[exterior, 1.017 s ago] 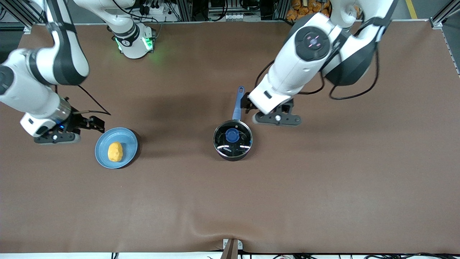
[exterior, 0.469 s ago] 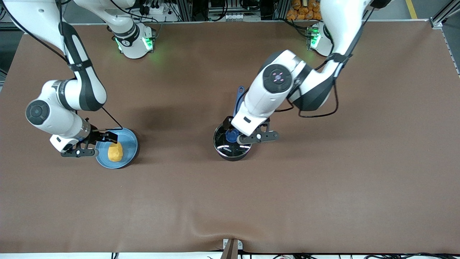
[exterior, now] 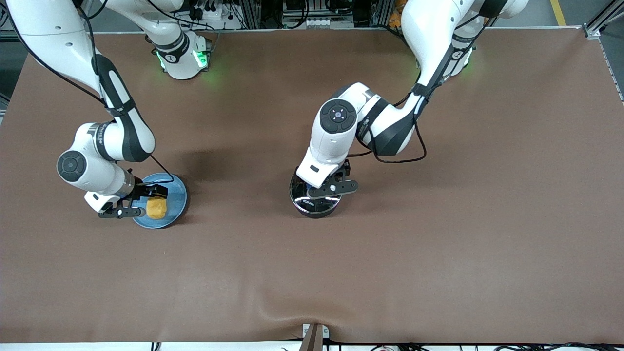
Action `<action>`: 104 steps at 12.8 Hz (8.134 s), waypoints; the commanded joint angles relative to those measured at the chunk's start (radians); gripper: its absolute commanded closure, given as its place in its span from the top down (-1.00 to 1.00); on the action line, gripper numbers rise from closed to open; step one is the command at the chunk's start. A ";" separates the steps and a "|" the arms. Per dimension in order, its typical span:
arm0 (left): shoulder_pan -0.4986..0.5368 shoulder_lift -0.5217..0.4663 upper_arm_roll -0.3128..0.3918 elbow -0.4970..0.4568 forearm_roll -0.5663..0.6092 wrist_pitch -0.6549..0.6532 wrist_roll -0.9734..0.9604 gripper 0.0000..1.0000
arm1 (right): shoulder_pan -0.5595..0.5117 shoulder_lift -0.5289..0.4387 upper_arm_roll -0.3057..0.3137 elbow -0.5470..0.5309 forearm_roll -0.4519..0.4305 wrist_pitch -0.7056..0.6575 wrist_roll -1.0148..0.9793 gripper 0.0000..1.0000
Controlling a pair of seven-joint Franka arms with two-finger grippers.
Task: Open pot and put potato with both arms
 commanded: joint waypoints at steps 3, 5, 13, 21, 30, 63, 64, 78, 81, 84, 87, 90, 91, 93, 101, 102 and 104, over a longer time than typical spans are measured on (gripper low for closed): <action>-0.013 0.036 0.012 0.031 0.020 0.018 -0.021 1.00 | -0.012 0.042 0.014 0.009 0.004 0.048 -0.021 1.00; -0.016 0.048 0.012 0.031 0.020 0.024 -0.022 1.00 | -0.012 0.045 0.014 0.010 0.004 0.054 -0.023 -0.15; -0.034 0.079 0.012 0.030 0.043 0.024 -0.013 1.00 | -0.006 0.037 0.014 0.010 0.004 0.043 -0.021 -1.00; -0.037 0.091 0.012 0.030 0.043 0.042 -0.010 0.78 | -0.010 -0.145 0.015 0.062 0.004 -0.154 -0.029 -1.00; -0.030 0.068 0.010 0.030 0.042 0.039 -0.013 -1.00 | -0.012 -0.195 0.014 0.064 0.004 -0.173 -0.041 -1.00; 0.482 -0.562 0.002 -0.455 0.020 -0.259 0.605 -1.00 | 0.734 0.328 0.047 0.751 -0.126 -0.241 0.803 -1.00; 0.496 -0.561 0.004 -0.485 0.020 -0.221 0.631 -1.00 | 0.740 0.344 0.047 0.750 -0.137 -0.213 0.801 -1.00; 0.650 -0.360 0.006 -0.697 0.023 0.179 0.755 -1.00 | 0.749 0.427 0.044 0.716 -0.148 -0.099 0.892 -1.00; 0.682 -0.337 0.006 -0.725 0.023 0.237 0.803 -1.00 | 0.749 0.427 0.044 0.701 -0.148 -0.099 0.893 -1.00; 0.713 -0.303 0.002 -0.754 0.022 0.320 0.838 -1.00 | 0.749 0.427 0.044 0.701 -0.148 -0.099 0.895 0.12; 0.720 -0.289 -0.001 -0.772 0.022 0.363 0.840 -1.00 | 0.752 0.427 0.044 0.701 -0.148 -0.099 0.912 0.49; 0.720 -0.285 -0.001 -0.783 0.019 0.384 0.840 0.71 | 0.752 0.424 0.044 0.701 -0.148 -0.099 0.912 0.48; 0.726 -0.291 -0.001 -0.782 0.019 0.383 0.841 1.00 | 0.752 0.421 0.044 0.702 -0.146 -0.101 0.910 0.46; 0.734 -0.331 -0.001 -0.774 0.017 0.378 0.834 1.00 | 0.748 0.392 0.044 0.702 -0.145 -0.128 0.901 0.39; 0.726 -0.627 -0.019 -0.658 0.019 0.061 0.831 1.00 | 0.665 0.097 0.049 0.702 -0.028 -0.488 0.823 0.39; 0.726 -0.650 -0.021 -0.626 0.019 -0.018 0.828 1.00 | 0.640 0.042 0.049 0.702 -0.028 -0.557 0.800 0.39; 0.733 -0.693 -0.024 -0.578 0.017 -0.129 0.838 1.00 | 0.573 -0.065 0.050 0.701 -0.027 -0.677 0.755 1.00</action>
